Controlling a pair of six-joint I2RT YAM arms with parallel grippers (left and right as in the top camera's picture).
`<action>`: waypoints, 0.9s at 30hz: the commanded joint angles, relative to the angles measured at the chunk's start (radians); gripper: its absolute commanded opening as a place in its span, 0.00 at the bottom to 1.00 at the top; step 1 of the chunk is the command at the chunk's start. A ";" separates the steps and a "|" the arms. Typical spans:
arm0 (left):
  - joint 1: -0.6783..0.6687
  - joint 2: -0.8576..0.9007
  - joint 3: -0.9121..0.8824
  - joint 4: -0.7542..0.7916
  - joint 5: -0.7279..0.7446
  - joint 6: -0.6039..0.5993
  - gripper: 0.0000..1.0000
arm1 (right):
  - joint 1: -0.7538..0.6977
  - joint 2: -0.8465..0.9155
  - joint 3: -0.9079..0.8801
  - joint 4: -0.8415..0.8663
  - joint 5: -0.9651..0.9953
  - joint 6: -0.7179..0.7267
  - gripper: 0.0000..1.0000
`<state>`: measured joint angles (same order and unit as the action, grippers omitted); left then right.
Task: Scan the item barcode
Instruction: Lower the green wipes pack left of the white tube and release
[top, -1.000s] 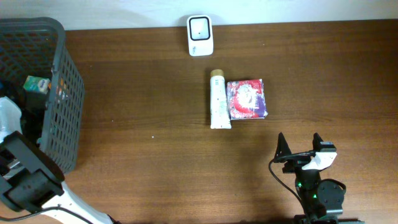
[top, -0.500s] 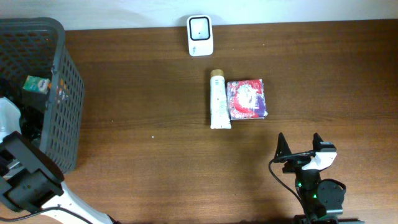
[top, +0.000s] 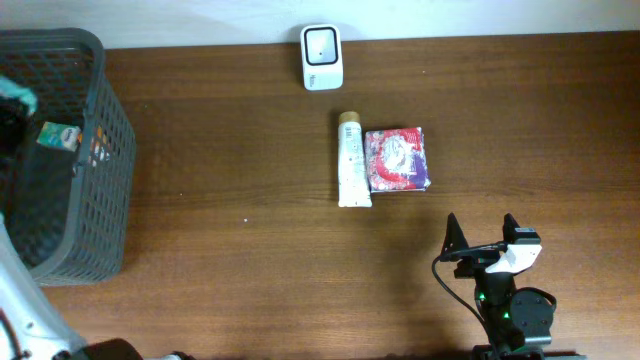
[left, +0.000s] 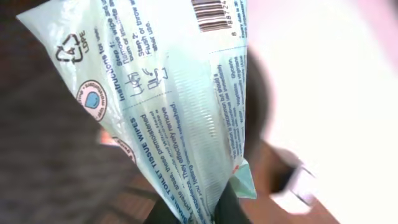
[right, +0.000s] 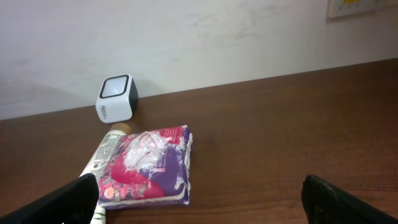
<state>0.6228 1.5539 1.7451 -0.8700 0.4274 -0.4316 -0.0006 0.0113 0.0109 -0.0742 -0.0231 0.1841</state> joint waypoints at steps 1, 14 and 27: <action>-0.161 -0.023 0.007 0.004 0.191 -0.002 0.00 | -0.006 -0.006 -0.005 -0.005 0.010 0.004 0.99; -0.936 0.114 0.003 -0.088 -0.291 0.203 0.00 | -0.006 -0.006 -0.005 -0.005 0.010 0.004 0.99; -1.049 0.532 0.003 -0.134 -0.294 0.110 0.00 | -0.006 -0.006 -0.005 -0.005 0.009 0.004 0.99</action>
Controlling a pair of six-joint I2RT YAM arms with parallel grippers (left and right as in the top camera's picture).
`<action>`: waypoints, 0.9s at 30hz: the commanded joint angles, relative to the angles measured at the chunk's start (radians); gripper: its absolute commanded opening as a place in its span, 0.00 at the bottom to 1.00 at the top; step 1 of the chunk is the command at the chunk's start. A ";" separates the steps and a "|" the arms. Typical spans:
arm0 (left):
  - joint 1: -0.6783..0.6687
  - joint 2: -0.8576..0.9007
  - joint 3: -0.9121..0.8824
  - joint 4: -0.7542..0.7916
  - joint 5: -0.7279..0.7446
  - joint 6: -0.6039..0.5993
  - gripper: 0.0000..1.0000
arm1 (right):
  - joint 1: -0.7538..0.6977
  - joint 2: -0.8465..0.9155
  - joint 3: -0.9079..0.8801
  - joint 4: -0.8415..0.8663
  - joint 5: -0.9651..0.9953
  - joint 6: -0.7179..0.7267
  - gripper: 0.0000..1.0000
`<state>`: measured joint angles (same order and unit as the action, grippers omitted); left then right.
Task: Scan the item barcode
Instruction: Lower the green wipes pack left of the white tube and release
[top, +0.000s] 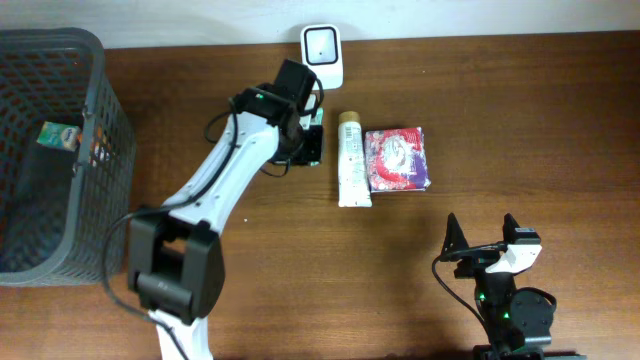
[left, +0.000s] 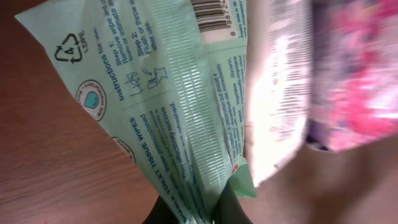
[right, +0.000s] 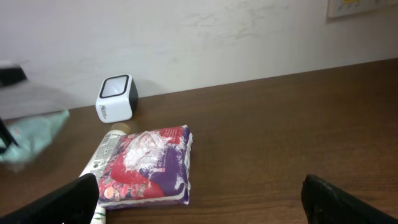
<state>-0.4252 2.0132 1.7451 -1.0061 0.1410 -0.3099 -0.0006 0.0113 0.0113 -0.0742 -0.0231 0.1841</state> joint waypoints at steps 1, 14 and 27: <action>-0.001 0.101 0.003 0.000 -0.006 -0.011 0.00 | -0.006 -0.006 -0.006 -0.005 0.010 0.004 0.99; 0.005 0.121 0.088 -0.102 -0.004 -0.010 0.58 | -0.006 -0.006 -0.006 -0.005 0.010 0.004 0.99; 0.036 0.120 0.004 -0.081 -0.021 -0.122 0.61 | -0.006 -0.006 -0.006 -0.005 0.009 0.004 0.99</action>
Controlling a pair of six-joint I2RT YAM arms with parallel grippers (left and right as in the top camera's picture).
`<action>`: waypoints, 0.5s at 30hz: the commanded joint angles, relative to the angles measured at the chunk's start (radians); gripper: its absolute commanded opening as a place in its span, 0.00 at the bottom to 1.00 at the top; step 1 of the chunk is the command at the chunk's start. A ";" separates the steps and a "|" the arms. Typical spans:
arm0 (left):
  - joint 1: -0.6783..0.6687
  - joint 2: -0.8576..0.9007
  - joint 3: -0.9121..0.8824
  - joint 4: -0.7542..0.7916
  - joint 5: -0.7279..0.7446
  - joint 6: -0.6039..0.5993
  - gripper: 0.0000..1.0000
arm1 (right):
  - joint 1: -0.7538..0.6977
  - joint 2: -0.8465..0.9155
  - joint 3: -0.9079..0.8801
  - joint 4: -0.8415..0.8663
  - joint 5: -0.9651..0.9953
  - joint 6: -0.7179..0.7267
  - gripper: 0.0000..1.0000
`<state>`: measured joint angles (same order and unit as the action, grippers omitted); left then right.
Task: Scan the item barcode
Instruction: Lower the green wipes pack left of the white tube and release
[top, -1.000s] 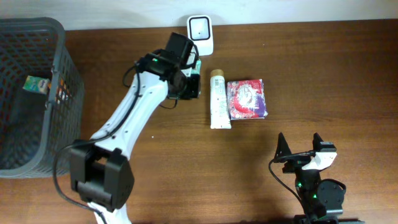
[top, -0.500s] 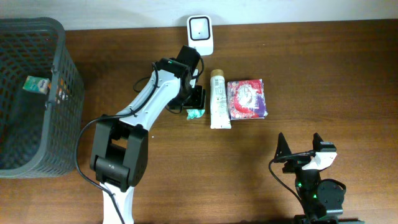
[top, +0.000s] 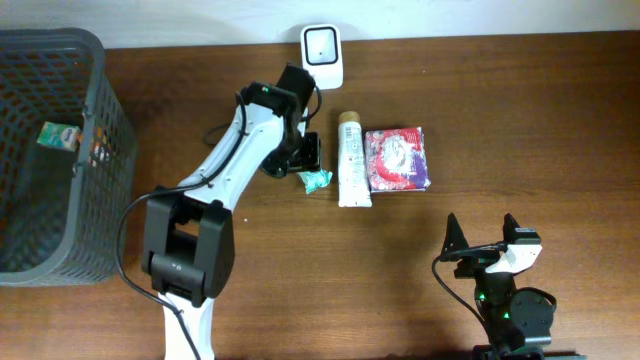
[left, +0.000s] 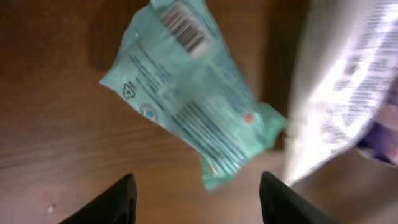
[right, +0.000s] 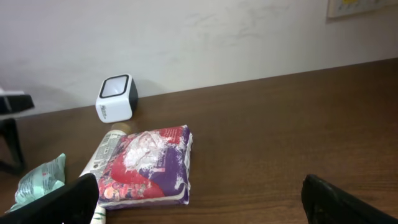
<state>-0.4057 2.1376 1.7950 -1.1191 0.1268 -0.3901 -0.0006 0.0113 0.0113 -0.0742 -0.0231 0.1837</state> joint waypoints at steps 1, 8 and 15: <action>0.018 -0.004 -0.058 0.053 0.000 -0.068 0.62 | -0.006 -0.006 -0.006 -0.005 0.010 0.004 0.99; 0.015 0.001 -0.063 0.171 -0.001 -0.092 0.68 | -0.006 -0.006 -0.006 -0.005 0.009 0.004 0.99; 0.032 0.030 -0.063 0.087 0.000 -0.143 0.63 | -0.006 -0.006 -0.006 -0.005 0.010 0.004 0.99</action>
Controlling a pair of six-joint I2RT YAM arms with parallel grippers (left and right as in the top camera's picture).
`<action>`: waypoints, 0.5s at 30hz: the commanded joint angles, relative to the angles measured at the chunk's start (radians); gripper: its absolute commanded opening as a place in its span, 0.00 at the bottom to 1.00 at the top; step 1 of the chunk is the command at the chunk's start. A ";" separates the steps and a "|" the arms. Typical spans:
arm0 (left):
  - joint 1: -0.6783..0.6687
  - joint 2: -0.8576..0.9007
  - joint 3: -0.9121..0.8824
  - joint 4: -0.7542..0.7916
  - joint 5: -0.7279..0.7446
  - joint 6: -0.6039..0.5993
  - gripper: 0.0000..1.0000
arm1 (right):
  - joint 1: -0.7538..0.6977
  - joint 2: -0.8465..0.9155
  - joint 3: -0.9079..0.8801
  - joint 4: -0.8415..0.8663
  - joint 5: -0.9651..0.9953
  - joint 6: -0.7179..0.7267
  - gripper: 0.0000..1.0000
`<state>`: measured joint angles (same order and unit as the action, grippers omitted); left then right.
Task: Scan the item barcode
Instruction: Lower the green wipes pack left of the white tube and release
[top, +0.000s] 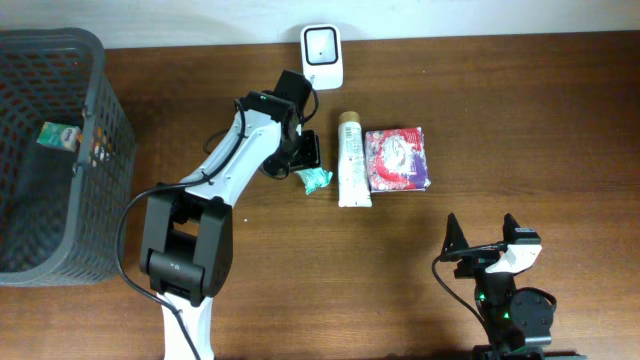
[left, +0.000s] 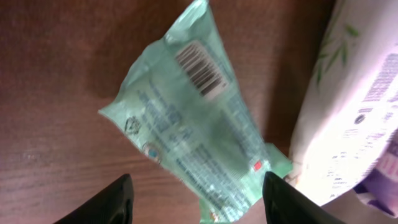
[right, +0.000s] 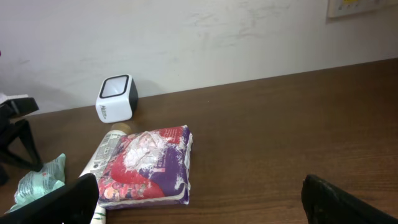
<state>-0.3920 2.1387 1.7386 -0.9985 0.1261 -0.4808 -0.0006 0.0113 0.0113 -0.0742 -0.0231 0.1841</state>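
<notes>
A mint-green wipes pack (top: 317, 179) lies flat on the brown table just left of the white tube (top: 351, 160). In the left wrist view the pack (left: 193, 124) shows its barcode (left: 199, 68) face up. My left gripper (top: 306, 158) hangs open right over it, with both fingers (left: 112, 199) clear of the pack. The white scanner (top: 322, 57) stands at the back edge, beyond the pack. My right gripper (top: 485, 245) rests open near the front right, holding nothing.
A red and purple pack (top: 397, 158) lies against the tube's right side. A dark mesh basket (top: 105, 150) with a few items stands at the far left. The wall runs behind the scanner (right: 117, 98).
The green pack lies in the same spot beside the tube. My left gripper is still open above it and has shifted only slightly. The right arm has not moved.
My left gripper was shut on the green pack over by the basket. Then it held the pack near the scanner, left of the tube. After that the pack lay on the table with the gripper open above it, as it does now.
</notes>
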 joint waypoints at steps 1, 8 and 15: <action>0.018 0.031 -0.006 -0.043 0.006 -0.082 0.65 | -0.006 -0.006 -0.006 -0.005 0.010 0.004 0.99; 0.008 0.094 -0.006 0.047 0.042 -0.132 0.72 | -0.006 -0.006 -0.006 -0.005 0.010 0.004 0.99; 0.012 0.094 -0.006 0.105 0.042 0.206 0.49 | -0.006 -0.006 -0.006 -0.005 0.009 0.004 0.99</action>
<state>-0.3866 2.2040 1.7386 -0.9035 0.1761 -0.4637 -0.0006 0.0113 0.0109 -0.0746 -0.0231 0.1841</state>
